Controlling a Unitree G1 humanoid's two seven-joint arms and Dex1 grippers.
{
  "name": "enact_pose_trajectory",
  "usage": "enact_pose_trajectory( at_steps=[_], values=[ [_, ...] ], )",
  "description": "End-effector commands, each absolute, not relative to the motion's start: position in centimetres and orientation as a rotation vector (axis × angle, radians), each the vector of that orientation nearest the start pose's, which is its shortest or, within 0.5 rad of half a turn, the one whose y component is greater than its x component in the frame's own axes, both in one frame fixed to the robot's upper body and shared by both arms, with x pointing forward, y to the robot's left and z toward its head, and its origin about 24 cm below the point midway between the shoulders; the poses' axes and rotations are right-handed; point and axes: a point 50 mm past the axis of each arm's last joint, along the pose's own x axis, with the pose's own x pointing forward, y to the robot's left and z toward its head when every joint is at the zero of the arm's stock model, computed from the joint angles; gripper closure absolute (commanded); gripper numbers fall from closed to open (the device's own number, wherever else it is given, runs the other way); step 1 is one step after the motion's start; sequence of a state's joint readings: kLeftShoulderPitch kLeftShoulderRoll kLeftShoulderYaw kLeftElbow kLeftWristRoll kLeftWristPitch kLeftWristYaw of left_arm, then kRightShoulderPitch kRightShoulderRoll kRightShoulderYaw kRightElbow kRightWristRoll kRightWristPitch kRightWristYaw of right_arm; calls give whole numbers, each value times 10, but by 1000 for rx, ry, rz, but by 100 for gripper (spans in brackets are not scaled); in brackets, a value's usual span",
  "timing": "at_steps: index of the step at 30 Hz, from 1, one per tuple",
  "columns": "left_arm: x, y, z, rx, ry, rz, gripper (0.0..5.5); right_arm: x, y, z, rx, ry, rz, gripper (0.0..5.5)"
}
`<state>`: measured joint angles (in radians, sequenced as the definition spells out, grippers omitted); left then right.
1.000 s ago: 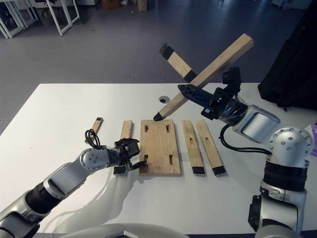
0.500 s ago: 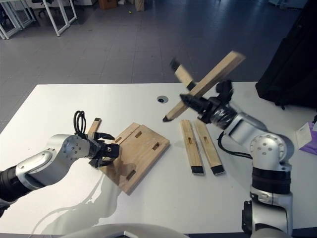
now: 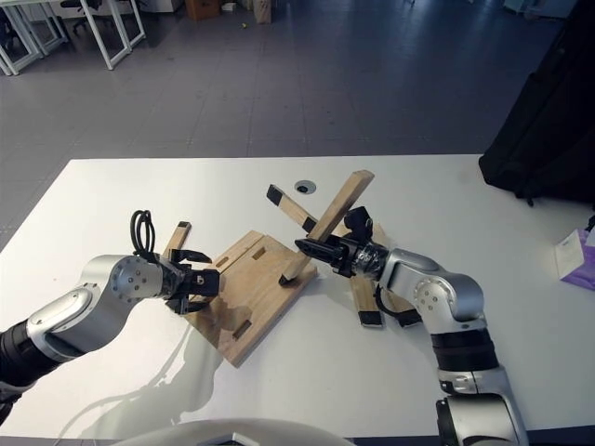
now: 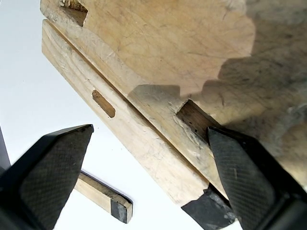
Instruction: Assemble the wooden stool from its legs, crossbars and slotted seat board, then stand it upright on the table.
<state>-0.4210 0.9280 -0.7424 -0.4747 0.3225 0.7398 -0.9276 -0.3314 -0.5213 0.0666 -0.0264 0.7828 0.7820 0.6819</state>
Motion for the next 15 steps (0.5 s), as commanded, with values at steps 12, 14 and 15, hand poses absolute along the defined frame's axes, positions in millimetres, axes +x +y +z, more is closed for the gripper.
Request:
enact_pose_trajectory(
  at_steps=[12, 14, 15],
  values=[
    [227, 147, 70, 1141, 697, -1099, 113, 283, -156, 82, -14, 503, 942, 342],
    [233, 139, 72, 1059, 654, -1059, 113, 267, -144, 57, -27, 561, 922, 342],
    [235, 136, 72, 1019, 645, -1045, 113, 258, -138, 44, -49, 596, 914, 342]
  ],
)
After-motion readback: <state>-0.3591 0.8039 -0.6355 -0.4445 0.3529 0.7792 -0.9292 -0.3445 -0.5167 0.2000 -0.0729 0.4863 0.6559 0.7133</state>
